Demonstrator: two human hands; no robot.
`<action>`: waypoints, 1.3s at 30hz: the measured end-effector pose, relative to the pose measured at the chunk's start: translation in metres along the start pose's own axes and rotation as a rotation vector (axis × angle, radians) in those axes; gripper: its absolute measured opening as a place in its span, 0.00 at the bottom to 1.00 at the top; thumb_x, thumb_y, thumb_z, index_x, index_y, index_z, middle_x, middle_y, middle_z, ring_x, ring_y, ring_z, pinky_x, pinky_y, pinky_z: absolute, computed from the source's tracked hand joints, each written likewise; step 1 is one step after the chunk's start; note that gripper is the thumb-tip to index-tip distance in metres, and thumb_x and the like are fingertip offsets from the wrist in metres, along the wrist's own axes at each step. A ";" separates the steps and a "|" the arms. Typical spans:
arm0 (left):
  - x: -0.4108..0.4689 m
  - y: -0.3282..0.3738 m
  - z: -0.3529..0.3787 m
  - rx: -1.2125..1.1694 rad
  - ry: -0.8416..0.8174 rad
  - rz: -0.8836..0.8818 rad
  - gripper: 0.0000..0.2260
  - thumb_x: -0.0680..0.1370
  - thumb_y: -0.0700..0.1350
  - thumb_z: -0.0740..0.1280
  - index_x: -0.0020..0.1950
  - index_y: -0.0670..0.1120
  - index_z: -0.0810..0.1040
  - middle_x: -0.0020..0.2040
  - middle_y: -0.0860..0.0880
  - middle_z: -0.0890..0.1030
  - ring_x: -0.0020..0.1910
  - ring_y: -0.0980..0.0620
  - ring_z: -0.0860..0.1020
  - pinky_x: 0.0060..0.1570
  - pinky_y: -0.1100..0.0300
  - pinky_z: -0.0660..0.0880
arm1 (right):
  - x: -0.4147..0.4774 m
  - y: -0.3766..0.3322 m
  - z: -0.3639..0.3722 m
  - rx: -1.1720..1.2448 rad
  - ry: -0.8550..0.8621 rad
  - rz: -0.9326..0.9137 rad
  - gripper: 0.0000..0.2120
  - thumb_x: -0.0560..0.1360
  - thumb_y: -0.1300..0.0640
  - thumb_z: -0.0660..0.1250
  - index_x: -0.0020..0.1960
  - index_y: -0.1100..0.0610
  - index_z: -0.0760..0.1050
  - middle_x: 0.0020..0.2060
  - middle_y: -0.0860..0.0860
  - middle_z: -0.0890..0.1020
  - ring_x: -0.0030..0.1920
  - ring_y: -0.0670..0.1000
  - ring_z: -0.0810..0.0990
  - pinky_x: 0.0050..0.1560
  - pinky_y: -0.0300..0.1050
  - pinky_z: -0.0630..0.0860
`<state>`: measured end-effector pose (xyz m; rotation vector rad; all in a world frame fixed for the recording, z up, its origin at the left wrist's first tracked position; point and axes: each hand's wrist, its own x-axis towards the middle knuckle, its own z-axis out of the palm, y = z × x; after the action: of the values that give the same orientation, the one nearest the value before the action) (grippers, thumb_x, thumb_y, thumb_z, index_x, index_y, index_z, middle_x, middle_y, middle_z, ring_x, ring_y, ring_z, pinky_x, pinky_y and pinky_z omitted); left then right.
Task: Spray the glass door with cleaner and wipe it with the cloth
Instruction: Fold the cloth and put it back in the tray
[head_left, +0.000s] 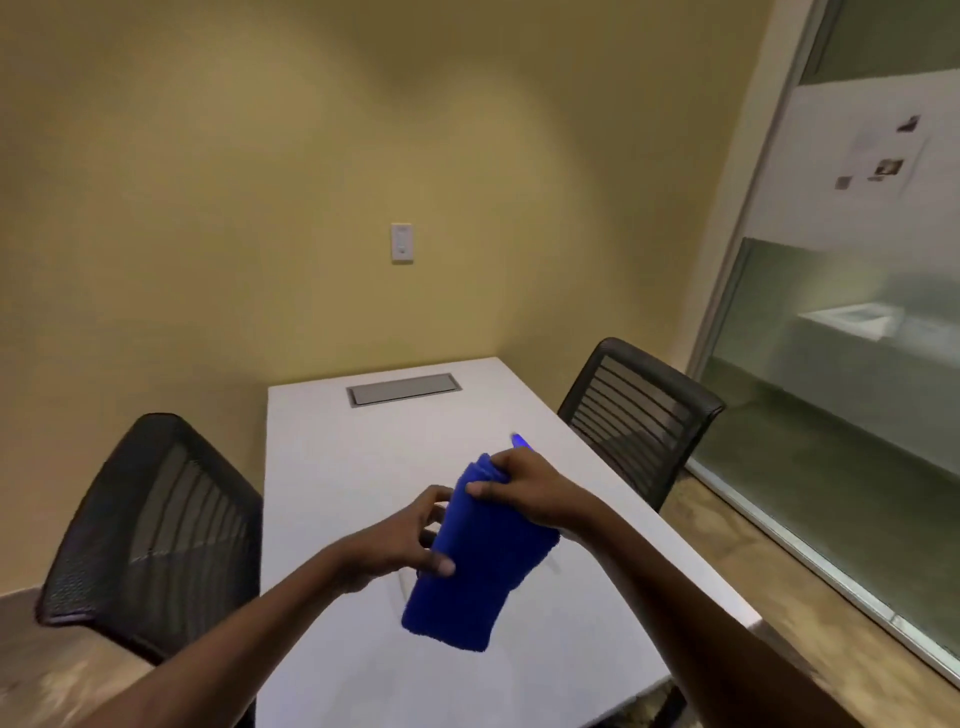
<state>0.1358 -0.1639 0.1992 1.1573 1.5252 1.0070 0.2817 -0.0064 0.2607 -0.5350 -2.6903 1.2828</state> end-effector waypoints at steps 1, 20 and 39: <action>0.005 0.002 -0.001 -0.024 0.000 0.033 0.36 0.67 0.53 0.76 0.70 0.55 0.63 0.66 0.52 0.76 0.64 0.47 0.76 0.58 0.50 0.78 | 0.014 -0.004 -0.002 -0.042 -0.038 -0.013 0.19 0.77 0.47 0.68 0.44 0.65 0.75 0.37 0.58 0.78 0.37 0.49 0.75 0.42 0.44 0.71; 0.113 -0.069 -0.067 -0.520 0.530 -0.020 0.20 0.71 0.47 0.73 0.62 0.46 0.77 0.58 0.44 0.82 0.56 0.42 0.81 0.59 0.45 0.77 | 0.171 0.124 0.054 0.792 -0.119 0.396 0.33 0.75 0.31 0.58 0.64 0.55 0.76 0.57 0.54 0.84 0.55 0.53 0.84 0.56 0.52 0.80; 0.218 -0.204 -0.107 -0.192 0.899 -0.474 0.11 0.77 0.53 0.67 0.54 0.49 0.78 0.50 0.51 0.83 0.50 0.49 0.81 0.53 0.48 0.79 | 0.261 0.247 0.141 0.750 -0.248 0.422 0.21 0.74 0.43 0.66 0.64 0.50 0.73 0.58 0.51 0.83 0.55 0.51 0.84 0.56 0.52 0.82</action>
<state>-0.0337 -0.0031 -0.0145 0.1330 2.1810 1.3710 0.0684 0.1283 -0.0315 -0.8880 -2.0407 2.4321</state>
